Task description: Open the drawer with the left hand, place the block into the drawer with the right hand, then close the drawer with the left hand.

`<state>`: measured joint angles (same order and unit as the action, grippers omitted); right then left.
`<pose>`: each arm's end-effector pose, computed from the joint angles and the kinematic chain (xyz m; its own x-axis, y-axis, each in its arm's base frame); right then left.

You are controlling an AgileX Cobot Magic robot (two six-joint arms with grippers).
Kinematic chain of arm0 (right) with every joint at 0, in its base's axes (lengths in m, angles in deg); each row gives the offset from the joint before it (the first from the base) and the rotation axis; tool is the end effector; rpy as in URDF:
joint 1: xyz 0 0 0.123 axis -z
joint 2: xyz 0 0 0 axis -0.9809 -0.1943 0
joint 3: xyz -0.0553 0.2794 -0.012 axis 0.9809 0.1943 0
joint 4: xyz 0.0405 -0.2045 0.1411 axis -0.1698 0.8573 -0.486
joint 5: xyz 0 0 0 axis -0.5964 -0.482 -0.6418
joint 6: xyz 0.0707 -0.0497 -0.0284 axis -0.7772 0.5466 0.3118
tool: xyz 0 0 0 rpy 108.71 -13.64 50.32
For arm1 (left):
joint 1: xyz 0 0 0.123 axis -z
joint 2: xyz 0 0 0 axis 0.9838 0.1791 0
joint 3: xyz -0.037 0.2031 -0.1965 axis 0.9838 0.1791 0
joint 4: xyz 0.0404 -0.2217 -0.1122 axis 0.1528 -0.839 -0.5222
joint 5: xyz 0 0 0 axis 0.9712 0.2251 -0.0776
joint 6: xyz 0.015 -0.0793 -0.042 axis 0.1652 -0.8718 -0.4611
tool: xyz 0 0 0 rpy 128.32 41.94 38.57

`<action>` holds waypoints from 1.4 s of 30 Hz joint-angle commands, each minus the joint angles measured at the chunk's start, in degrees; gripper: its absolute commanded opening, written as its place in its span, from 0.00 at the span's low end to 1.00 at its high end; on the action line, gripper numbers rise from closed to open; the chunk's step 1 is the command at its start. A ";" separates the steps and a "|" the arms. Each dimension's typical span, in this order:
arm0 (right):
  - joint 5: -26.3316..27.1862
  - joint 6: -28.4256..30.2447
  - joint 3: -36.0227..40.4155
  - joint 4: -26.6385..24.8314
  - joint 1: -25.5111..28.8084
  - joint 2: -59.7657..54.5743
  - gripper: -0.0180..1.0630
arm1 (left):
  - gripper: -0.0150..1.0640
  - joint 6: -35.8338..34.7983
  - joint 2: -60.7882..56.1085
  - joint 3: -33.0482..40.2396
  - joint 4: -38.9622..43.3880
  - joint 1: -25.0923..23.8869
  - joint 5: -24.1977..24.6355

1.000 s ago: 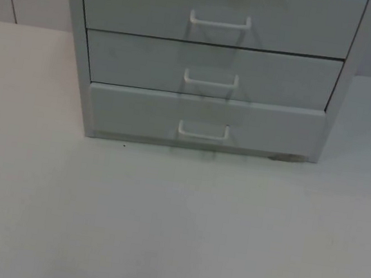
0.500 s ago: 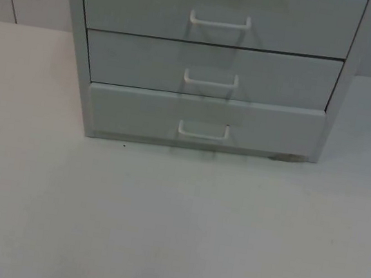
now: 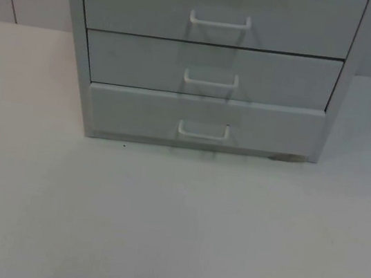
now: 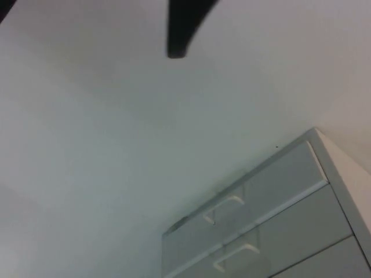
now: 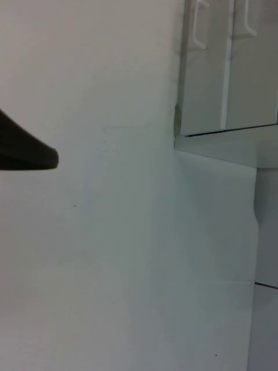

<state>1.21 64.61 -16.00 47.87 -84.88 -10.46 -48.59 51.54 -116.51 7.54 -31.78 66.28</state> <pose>-0.0076 -0.0017 0.2815 -0.4533 -0.1013 -0.8856 -0.1217 0.9913 -0.0511 -0.0013 0.0063 0.2754 -0.3394 0.3402 -0.8770 0.7127 0.7015 -0.0037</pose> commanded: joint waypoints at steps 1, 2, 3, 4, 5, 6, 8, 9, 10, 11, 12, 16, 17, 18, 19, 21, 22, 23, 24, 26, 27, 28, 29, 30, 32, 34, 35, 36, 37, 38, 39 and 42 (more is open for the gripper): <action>0.27 -0.01 0.31 0.38 0.11 0.26 0.99 | 0.99 -0.03 -0.15 0.35 -0.57 0.03 -0.54; 0.27 -0.01 0.31 0.38 0.11 0.26 0.99 | 0.98 0.09 -0.15 0.35 -0.57 0.03 -0.54; 0.27 -0.01 0.31 0.38 0.11 0.26 0.99 | 0.98 0.09 -0.15 0.35 -0.57 0.03 -0.54; 0.27 -0.01 0.31 0.38 0.11 0.26 0.99 | 0.98 0.09 -0.15 0.35 -0.57 0.03 -0.54; 0.27 -0.01 0.31 0.38 0.11 0.26 0.99 | 0.98 0.09 -0.15 0.35 -0.57 0.03 -0.54; 0.27 -0.01 0.31 0.38 0.11 0.26 0.99 | 0.98 0.09 -0.15 0.35 -0.57 0.03 -0.54; 0.27 -0.01 0.31 0.38 0.11 0.26 0.99 | 0.98 0.09 -0.15 0.35 -0.57 0.03 -0.54; 0.27 -0.01 0.31 0.38 0.11 0.26 0.99 | 0.98 0.09 -0.15 0.35 -0.57 0.03 -0.54; 0.27 -0.01 0.31 0.38 0.11 0.26 0.99 | 0.98 0.09 -0.15 0.35 -0.57 0.03 -0.54; 0.27 0.01 0.31 0.13 0.11 0.26 0.99 | 0.98 0.09 -0.15 0.35 -0.57 0.03 -0.54; 0.27 -0.33 0.31 -0.62 0.11 0.26 0.99 | 0.98 0.09 -0.15 0.35 -0.57 0.03 -0.54; 0.27 -0.34 0.31 -1.18 0.11 0.26 0.99 | 0.98 0.09 -0.15 0.35 -0.57 0.03 -0.54; 0.27 -0.34 0.31 -1.18 0.11 0.26 0.99 | 0.98 0.09 -0.15 0.35 -0.57 0.03 -0.54; 0.27 -0.34 0.31 -1.18 0.11 0.26 0.99 | 0.98 0.09 -0.15 0.35 -0.57 0.03 -0.54; 0.27 -0.34 0.31 -1.18 0.11 0.26 0.99 | 0.98 0.09 -0.15 0.35 -0.57 0.03 -0.54; 0.27 -0.34 0.31 -1.18 0.11 0.26 0.99 | 0.98 0.09 -0.15 0.35 -0.57 0.03 -0.54; 0.27 -0.34 0.31 -1.18 0.11 0.26 0.99 | 0.98 0.09 -0.15 0.35 -0.57 0.03 -0.54; 0.27 -0.34 0.31 -1.18 0.11 0.26 0.99 | 0.98 0.09 -0.15 0.35 -0.57 0.03 -0.54; 0.27 -0.34 0.31 -1.28 0.11 0.26 0.99 | 0.98 0.09 -0.15 0.35 -0.57 0.03 -0.65; 0.27 -0.34 0.31 -1.28 0.11 0.26 0.99 | 0.98 0.09 -0.15 0.35 -0.57 0.03 -0.65; 0.27 -0.34 0.31 -1.21 0.23 0.26 0.99 | 0.98 0.09 -0.15 0.35 -0.57 0.03 -0.65; 0.27 -0.34 0.31 -1.21 0.35 0.26 0.99 | 0.98 0.09 -0.15 0.35 -0.57 0.03 -0.65; 0.27 -0.34 0.31 -1.21 0.35 0.26 0.99 | 0.98 0.09 -0.15 0.35 -0.57 0.03 -0.65; 0.27 -0.34 0.31 -1.21 0.35 0.26 0.99 | 0.98 0.09 -0.15 0.35 -0.57 0.03 -0.65; 0.27 -0.34 0.31 -1.21 0.35 0.26 0.99 | 0.98 0.09 -0.15 0.35 -0.57 0.03 -0.65; 0.27 -0.34 0.31 -1.21 0.35 0.26 0.99 | 0.98 0.09 -0.15 0.35 -0.57 0.03 -0.65; 0.27 -0.34 0.31 -1.21 0.35 0.26 0.99 | 0.98 0.09 -0.15 0.35 -0.57 0.03 -0.65; 0.27 -0.34 0.31 -1.21 0.35 0.26 0.99 | 0.98 0.09 -0.15 0.35 -0.57 0.03 -0.65; 0.27 -0.34 0.31 -1.21 0.35 0.26 0.99 | 0.98 0.09 -0.15 0.35 -0.57 0.03 -0.65; 0.27 -0.34 0.31 -1.21 0.35 0.26 0.99 | 0.98 0.09 -0.15 0.35 -0.57 0.03 -0.65; 0.27 -0.34 0.31 -1.21 0.35 0.26 0.99 | 0.98 0.09 -0.15 0.35 -0.57 0.03 -0.65; 0.27 -0.34 0.31 -1.21 1.36 0.26 0.99 | 0.98 0.09 -0.15 0.35 -0.57 0.03 -0.65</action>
<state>1.21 64.46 -16.00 46.85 -83.88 -10.46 -48.55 51.54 -116.51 7.54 -31.78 66.28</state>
